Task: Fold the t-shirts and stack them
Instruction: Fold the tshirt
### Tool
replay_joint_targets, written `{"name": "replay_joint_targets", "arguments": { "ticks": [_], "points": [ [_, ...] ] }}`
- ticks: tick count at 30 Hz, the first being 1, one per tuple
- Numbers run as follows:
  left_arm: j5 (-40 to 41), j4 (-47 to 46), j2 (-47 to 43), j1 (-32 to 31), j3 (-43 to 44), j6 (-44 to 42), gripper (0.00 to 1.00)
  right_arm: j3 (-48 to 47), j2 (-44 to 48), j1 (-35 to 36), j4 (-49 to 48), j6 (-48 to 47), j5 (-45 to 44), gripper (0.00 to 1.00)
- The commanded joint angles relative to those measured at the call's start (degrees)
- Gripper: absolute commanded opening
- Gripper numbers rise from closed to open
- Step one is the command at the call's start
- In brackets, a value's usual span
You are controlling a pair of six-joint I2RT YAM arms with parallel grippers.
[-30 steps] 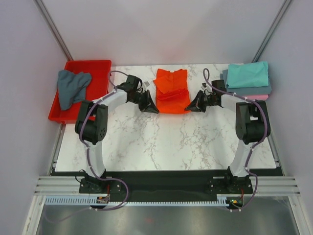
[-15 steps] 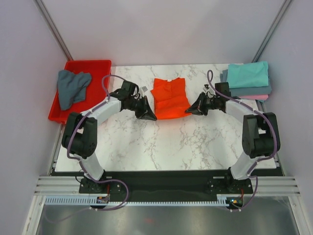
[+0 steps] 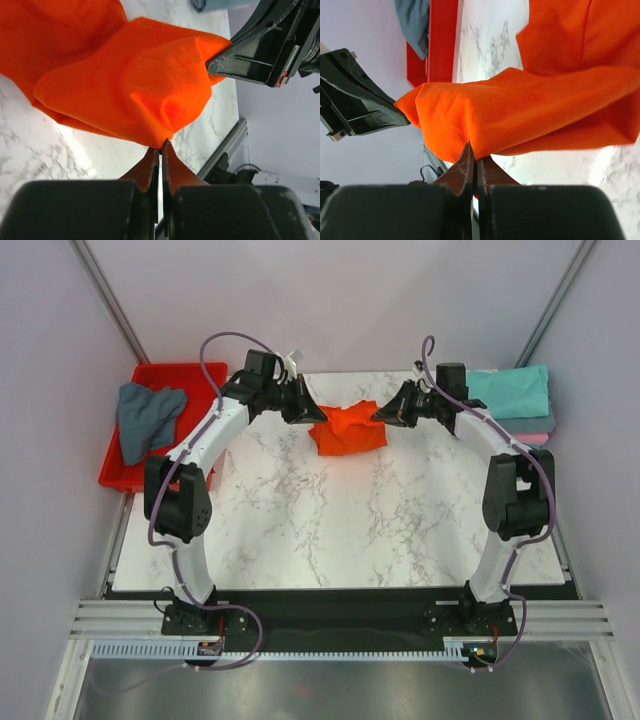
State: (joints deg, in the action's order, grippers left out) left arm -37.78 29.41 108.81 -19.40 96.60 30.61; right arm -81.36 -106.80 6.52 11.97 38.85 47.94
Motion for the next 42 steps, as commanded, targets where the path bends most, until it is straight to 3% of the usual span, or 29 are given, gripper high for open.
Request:
{"name": "replay_joint_targets", "arguments": {
  "ticks": [1, 11, 20, 21, 22, 23, 24, 26, 30, 34, 38, 42],
  "points": [
    [2.71, 0.39, 6.48, 1.2, 6.93, -4.24, 0.02, -7.57, -5.95, -0.2, -3.88, 0.44, -0.48, 0.0],
    [9.9, -2.25, 20.1, 1.91, 19.4, -8.98, 0.02, -23.56, -23.79, -0.11, -8.88, 1.75, -2.06, 0.0],
    [14.83, -5.85, 24.69, 1.91, 27.58, -9.52, 0.03, -39.29, -33.46, -0.11, -10.03, 2.37, -4.17, 0.0],
    [15.62, -5.94, 25.3, 1.91, 28.2, -9.69, 0.17, -39.83, -34.08, -0.2, -10.56, 2.02, -4.87, 0.07],
    [16.85, -5.85, 26.52, 1.91, 29.51, -9.95, 0.35, -40.45, -35.22, -0.02, -11.08, 1.5, -5.4, 0.23],
    [20.86, -5.77, 27.32, 1.82, 30.14, -11.17, 0.52, -42.02, -36.01, -0.02, -11.44, 0.88, -5.75, 0.5],
    [22.73, -5.42, 27.85, 1.65, 31.1, -12.32, 0.78, -43.17, -36.71, 0.07, -11.53, -0.26, -6.28, 0.57],
    [27.92, -4.01, 28.12, 1.38, 33.04, -13.99, 0.9, -46.32, -38.13, 0.42, -13.54, -0.97, -5.93, 0.67],
    [28.38, -2.95, 20.76, -0.28, 30.59, -15.75, 0.92, -48.54, -34.53, -0.19, -13.55, -3.34, -3.48, 0.73],
    [28.81, -1.55, 14.6, -2.31, 23.56, -16.11, 0.91, -41.89, -30.22, -1.86, -14.95, 3.24, -0.15, 0.72],
    [28.99, -0.23, 14.58, -2.57, 19.25, -15.93, 0.91, -35.38, -31.7, -2.83, -18.9, 10.53, 3.64, 0.69],
    [30.84, 0.65, 14.24, -2.49, 15.74, -16.55, 0.91, -31.94, -33.64, -2.92, -19.26, 10.9, 4.26, 0.68]
  ]
}}
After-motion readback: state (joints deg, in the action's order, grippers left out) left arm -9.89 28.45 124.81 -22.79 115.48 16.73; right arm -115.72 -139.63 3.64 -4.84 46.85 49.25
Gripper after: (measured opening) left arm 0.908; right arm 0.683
